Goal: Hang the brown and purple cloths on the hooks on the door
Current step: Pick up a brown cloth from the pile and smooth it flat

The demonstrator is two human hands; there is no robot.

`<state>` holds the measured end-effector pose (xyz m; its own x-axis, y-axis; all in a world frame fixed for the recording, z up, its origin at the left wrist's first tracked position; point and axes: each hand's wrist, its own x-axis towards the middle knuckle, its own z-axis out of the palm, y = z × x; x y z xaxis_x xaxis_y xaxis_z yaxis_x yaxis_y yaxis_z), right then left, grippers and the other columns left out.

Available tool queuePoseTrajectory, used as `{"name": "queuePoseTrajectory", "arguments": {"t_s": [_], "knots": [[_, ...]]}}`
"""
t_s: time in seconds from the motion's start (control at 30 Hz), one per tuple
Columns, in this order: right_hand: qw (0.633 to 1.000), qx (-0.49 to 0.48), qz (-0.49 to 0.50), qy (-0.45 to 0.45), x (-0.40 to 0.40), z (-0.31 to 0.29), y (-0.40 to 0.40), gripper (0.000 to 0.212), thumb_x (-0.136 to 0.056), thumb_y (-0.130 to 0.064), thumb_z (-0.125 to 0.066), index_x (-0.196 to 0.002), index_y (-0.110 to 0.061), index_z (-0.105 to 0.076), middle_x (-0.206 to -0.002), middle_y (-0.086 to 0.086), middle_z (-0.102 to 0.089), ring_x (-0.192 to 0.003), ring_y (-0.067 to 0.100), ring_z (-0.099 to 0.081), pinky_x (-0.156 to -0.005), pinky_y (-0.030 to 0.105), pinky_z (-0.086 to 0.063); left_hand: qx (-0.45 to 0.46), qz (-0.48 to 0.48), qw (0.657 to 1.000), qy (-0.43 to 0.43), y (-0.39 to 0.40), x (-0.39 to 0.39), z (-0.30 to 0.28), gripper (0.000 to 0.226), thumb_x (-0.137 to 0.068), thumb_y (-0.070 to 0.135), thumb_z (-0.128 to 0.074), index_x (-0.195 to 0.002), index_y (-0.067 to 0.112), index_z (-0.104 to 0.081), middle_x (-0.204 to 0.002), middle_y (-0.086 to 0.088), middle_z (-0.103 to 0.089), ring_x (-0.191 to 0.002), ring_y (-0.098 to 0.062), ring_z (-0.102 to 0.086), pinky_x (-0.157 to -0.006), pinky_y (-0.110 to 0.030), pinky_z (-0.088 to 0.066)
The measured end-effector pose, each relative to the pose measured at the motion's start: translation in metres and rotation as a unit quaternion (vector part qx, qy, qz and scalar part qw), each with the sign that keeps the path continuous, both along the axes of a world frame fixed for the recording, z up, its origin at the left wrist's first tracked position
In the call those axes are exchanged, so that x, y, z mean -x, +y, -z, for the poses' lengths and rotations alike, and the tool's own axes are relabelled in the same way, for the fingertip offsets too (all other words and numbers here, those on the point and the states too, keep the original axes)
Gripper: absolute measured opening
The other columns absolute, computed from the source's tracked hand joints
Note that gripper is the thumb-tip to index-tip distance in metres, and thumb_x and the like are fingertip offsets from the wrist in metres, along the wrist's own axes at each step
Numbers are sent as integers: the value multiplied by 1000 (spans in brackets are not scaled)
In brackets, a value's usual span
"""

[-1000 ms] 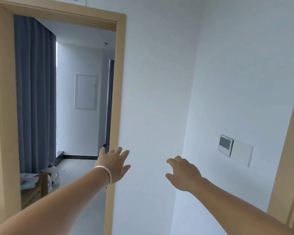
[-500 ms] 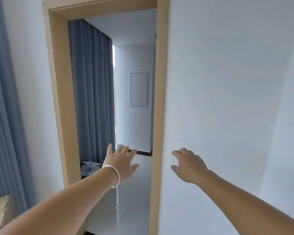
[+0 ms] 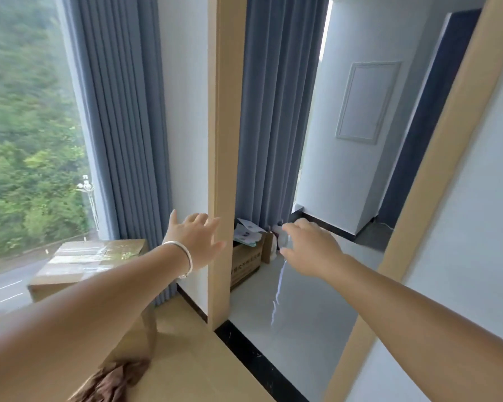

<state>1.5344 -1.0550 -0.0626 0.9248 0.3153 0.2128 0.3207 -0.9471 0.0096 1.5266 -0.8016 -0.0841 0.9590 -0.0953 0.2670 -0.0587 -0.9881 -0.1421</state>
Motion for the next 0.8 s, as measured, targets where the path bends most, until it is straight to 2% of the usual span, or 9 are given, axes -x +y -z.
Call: {"name": "queuePoseTrajectory", "arguments": {"t_s": [0.17,0.37,0.57,0.73,0.8], "knots": [[996,32,-80,21,-76,15,97,50,-94,-43,-47,-140,-25,-37,-138,3,-43,-124,25,-42,-97,42,-42,40,-75,996,4,95,-37,23,62,-94,61,-23,-148,33,-18,-152,2,-30,-142,-20,-24,-115,-60,-4],[979,64,-184,55,-137,43,221,56,-96,-45,-45,-147,-27,-30,-146,1,-37,-130,24,-37,-102,42,-37,72,-191,979,17,221,-53,58,63,-91,64,-25,-147,33,-21,-148,0,-36,-138,-22,-31,-112,-61,-10],[953,52,-292,67,-154,69,338,55,-96,-43,-48,-145,-26,-31,-143,1,-39,-128,22,-41,-100,39,-39,58,-306,949,47,314,-27,92,64,-91,65,-27,-146,34,-22,-150,-1,-35,-136,-24,-34,-111,-61,-12],[915,50,-391,84,-153,105,427,56,-94,-43,-50,-145,-28,-34,-146,-1,-39,-132,23,-38,-106,42,-37,73,-393,914,72,368,12,117,63,-92,63,-28,-148,34,-21,-154,-3,-30,-141,-25,-29,-113,-62,-7],[897,58,-427,101,-154,125,460,56,-94,-43,-48,-145,-28,-33,-146,-1,-39,-131,24,-39,-103,43,-38,77,-422,900,73,385,25,131,62,-93,62,-29,-148,33,-21,-152,-2,-33,-139,-23,-31,-113,-62,-9]]}}
